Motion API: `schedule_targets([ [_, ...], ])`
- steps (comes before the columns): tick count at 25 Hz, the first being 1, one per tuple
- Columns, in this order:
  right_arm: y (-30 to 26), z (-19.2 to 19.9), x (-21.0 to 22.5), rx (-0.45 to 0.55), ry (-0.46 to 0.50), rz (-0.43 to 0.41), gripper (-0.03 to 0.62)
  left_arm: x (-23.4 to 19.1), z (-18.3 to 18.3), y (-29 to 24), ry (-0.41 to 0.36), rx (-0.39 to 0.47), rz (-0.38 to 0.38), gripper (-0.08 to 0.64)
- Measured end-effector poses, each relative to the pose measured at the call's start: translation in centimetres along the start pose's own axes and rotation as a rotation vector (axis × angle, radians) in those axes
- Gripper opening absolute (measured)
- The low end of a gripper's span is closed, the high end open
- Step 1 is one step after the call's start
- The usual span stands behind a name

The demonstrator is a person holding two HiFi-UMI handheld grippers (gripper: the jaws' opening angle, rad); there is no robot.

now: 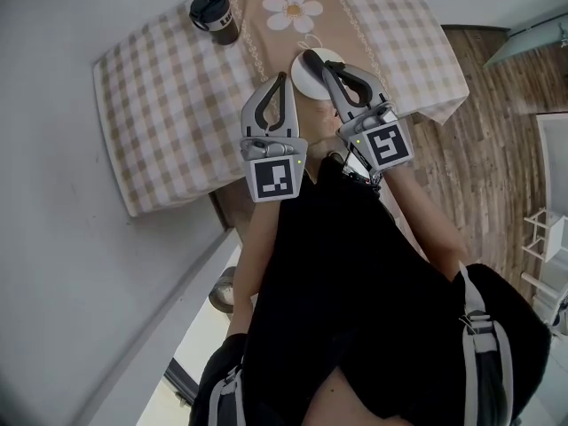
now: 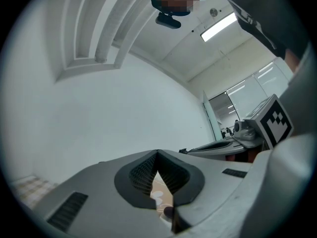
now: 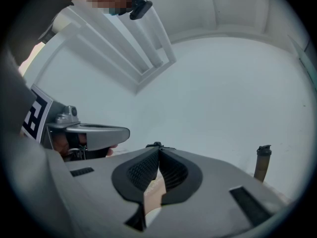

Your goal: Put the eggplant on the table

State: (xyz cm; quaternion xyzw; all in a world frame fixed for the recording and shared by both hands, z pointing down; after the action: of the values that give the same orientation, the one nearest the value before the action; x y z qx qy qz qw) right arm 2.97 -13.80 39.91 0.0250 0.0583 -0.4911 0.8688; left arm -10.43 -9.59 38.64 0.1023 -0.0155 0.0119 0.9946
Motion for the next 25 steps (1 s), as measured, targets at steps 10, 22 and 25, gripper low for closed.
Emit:
schedule_targets([
  [10,0.1,1.5,-0.3,-0.023,-0.019,-0.012,0.005,0.1,1.4,0.3,-0.004,-0.042,0.004,0.003],
  [22,0.2,1.9,-0.6,-0.057,-0.04,-0.019,0.005,0.5,1.8,0.7,0.001,-0.06,0.018,0.003],
  [25,0.3,2.1,-0.7,-0.061,-0.037,-0.026,0.005,0.5,2.0,1.0,-0.001,-0.063,0.018,0.003],
])
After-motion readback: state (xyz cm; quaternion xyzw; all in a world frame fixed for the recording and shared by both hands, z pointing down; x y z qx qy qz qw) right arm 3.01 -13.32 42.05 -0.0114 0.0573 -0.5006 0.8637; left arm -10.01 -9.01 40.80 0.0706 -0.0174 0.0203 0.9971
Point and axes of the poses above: the fingertips, and each gripper's own axes: y backward along the fingers, x to its right, z out of its underside, the point moved 7 cm from there along y, backward along the fingers, and after that the axes turned 15 degrees about -z, right-handed, at the moved point
